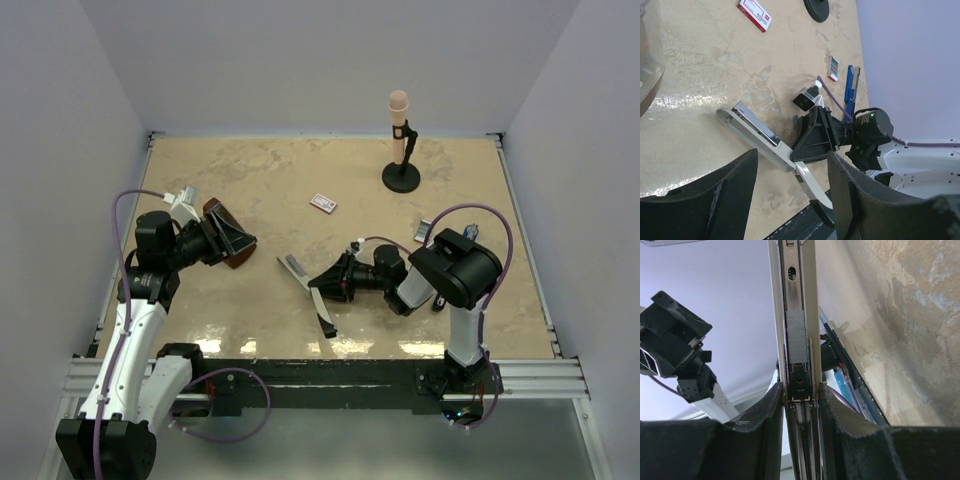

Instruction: Unload the staples from the stapler

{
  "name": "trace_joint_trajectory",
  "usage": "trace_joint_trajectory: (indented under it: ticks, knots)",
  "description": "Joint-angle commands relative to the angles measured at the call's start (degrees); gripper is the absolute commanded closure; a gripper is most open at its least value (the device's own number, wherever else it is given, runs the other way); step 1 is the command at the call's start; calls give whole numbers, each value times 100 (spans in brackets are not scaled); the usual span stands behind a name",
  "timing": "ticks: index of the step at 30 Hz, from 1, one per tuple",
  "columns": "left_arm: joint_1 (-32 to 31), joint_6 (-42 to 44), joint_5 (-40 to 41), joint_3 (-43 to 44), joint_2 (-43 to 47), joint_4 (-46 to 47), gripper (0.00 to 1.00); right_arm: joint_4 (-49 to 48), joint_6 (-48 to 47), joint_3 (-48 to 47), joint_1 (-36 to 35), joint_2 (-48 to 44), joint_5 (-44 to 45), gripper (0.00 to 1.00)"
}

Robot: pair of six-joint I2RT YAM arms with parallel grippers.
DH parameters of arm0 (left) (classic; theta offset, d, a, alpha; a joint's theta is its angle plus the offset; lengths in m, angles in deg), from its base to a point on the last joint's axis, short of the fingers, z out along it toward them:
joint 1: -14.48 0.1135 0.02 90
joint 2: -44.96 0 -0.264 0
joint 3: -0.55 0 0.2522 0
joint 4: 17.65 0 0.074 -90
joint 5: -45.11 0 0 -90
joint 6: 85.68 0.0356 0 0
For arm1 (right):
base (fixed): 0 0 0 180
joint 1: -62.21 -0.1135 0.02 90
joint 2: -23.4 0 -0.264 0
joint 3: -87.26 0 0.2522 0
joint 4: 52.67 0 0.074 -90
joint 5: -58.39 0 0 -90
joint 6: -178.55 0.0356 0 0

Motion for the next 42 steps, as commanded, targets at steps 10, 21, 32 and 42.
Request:
trace_joint_trajectory:
  ticks: [10,21,32,42]
  knots:
    - [-21,190,300,213,144,-52,38,-3856,705,-215,32,26,25,100]
    - [-21,208,353,302,161,-131,38,-3707,1787,-550,138,-521,429,100]
    - [-21,234,371,231,144,-105,38,-3830,1409,-39,155,-18,464,100]
    - [-21,313,362,222,196,-104,38,-2955,805,-461,155,-615,157,100]
